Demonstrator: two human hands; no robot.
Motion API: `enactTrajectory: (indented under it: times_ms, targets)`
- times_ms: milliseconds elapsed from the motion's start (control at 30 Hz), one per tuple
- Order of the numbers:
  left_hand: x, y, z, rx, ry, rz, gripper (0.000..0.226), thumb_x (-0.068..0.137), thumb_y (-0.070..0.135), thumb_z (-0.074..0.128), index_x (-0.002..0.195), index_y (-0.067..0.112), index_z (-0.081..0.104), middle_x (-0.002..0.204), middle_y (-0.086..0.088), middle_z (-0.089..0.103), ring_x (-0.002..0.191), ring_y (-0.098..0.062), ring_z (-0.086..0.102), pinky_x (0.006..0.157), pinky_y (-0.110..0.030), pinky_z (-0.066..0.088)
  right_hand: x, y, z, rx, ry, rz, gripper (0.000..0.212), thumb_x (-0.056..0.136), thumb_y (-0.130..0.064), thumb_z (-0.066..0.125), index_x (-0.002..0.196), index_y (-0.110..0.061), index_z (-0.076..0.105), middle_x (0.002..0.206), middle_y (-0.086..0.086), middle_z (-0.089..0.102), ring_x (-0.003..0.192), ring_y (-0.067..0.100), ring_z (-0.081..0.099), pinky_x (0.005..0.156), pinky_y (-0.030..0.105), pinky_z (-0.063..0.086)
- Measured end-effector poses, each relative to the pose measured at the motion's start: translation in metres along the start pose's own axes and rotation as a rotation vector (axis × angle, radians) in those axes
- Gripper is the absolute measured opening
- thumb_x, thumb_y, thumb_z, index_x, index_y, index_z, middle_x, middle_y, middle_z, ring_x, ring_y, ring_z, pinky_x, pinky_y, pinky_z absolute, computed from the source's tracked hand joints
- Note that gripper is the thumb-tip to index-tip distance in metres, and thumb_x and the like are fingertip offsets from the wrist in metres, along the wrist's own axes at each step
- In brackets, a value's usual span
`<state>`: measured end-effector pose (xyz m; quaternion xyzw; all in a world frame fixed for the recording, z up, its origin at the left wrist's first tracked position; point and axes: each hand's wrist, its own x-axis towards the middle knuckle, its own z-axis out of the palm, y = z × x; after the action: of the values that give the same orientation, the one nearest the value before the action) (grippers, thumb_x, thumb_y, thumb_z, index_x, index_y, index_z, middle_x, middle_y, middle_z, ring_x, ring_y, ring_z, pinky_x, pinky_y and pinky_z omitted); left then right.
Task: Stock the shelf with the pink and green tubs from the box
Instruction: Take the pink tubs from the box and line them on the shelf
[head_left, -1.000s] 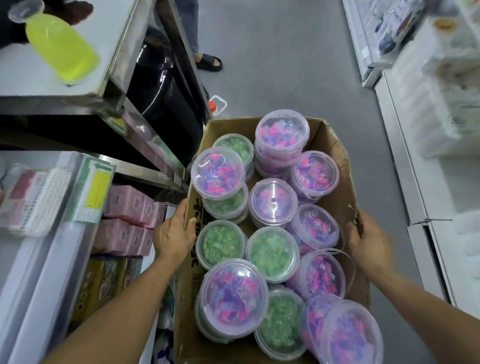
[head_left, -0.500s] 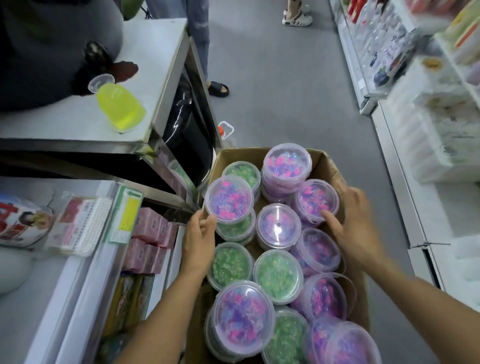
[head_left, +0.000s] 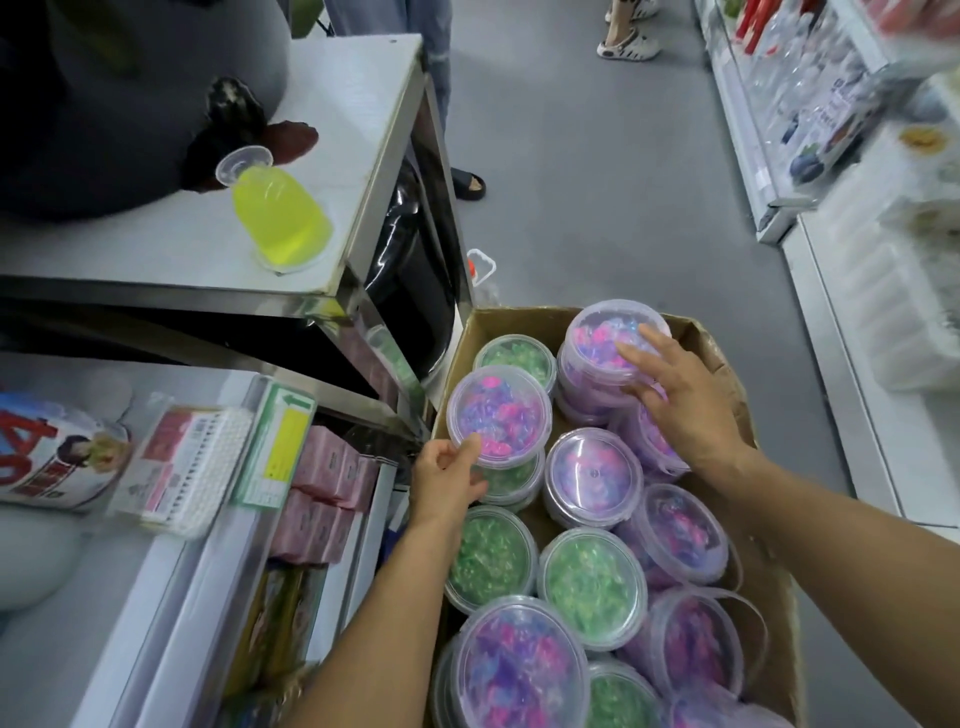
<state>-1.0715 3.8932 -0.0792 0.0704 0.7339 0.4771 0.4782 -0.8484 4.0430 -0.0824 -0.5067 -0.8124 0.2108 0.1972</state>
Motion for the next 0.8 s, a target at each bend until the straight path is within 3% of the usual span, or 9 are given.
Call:
enactTrajectory:
  times_ms: [133,200,367,500,633,800]
  targets:
    - [-0.008,0.007,0.003,-0.067,-0.027,-0.05,0.025,0.085,0.031,0.07,0.092,0.012,0.057,0.119,-0.013,0.059,0.11,-0.029,0.058,0.085,-0.042,0.054,-0.008,-0.014,-0.015,0.092,0.047,0.051,0.039,0.091,-0.019,0.063,0.129,-0.024,0.061,0.144,-0.003,0.048,0.127,0.018,0.046,0.102,0.019,0.029]
    - [-0.021,0.011,0.002,-0.078,-0.007,-0.048,0.023,0.083,0.03,0.071,0.087,0.013,0.056,0.118,-0.014,0.062,0.107,-0.028,0.06,0.085,-0.044,0.054,-0.016,-0.024,-0.026,0.18,0.077,0.06,0.038,0.088,-0.018,0.067,0.126,-0.023,0.063,0.14,-0.004,0.052,0.125,0.013,0.048,0.103,0.018,0.032]
    - [-0.08,0.012,-0.015,-0.172,0.048,-0.039,0.025,0.084,0.024,0.071,0.099,0.012,0.055,0.11,-0.012,0.065,0.093,-0.024,0.065,0.06,-0.03,0.057,-0.049,-0.041,-0.058,0.399,0.017,0.065,0.036,0.082,-0.022,0.074,0.117,-0.029,0.067,0.124,-0.014,0.059,0.117,0.011,0.056,0.102,0.037,0.046]
    - [-0.145,0.004,-0.035,-0.308,0.105,-0.001,0.038,0.08,0.024,0.074,0.109,0.016,0.05,0.111,-0.01,0.063,0.091,-0.025,0.066,0.051,-0.027,0.055,-0.089,-0.059,-0.092,0.512,-0.06,0.02,0.037,0.079,-0.021,0.075,0.114,-0.029,0.068,0.119,-0.012,0.061,0.111,0.016,0.058,0.1,0.039,0.048]
    - [-0.223,-0.019,-0.058,-0.351,0.143,0.06,0.058,0.077,0.035,0.076,0.128,0.022,0.051,0.124,-0.01,0.059,0.103,-0.027,0.063,0.069,-0.034,0.056,-0.14,-0.085,-0.13,0.554,-0.102,-0.058,0.034,0.079,-0.01,0.075,0.111,-0.021,0.07,0.11,-0.011,0.059,0.094,0.001,0.063,0.093,0.032,0.053]
    - [-0.337,-0.048,-0.082,-0.408,0.148,0.139,0.044,0.082,0.039,0.07,0.12,0.024,0.054,0.112,-0.005,0.064,0.095,-0.022,0.066,0.073,-0.033,0.056,-0.217,-0.123,-0.176,0.585,-0.194,-0.176,0.034,0.076,-0.012,0.077,0.109,-0.018,0.07,0.101,-0.018,0.063,0.094,0.014,0.066,0.087,0.029,0.054]
